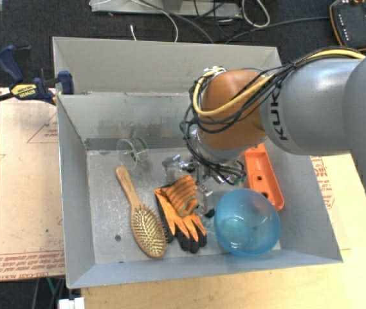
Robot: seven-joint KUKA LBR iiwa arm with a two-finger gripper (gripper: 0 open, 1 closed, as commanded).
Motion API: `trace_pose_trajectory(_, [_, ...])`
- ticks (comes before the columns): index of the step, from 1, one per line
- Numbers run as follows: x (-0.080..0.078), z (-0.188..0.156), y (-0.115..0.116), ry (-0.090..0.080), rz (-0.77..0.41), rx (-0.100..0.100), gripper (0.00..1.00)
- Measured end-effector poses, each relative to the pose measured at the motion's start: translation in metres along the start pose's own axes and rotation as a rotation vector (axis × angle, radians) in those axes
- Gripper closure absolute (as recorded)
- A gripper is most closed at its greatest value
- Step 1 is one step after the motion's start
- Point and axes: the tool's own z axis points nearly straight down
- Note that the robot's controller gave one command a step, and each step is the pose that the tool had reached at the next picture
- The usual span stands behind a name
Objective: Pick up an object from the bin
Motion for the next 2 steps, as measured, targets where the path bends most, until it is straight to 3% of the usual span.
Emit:
trace_pose_trajectory(1, [0.0027,0.0288,-0.0058,-0.027,-0.518,0.01,0.0])
trace_pose_trajectory(2, [0.0078,0.0279,-0.0094,-0.008,-0.278,0.002,1.0])
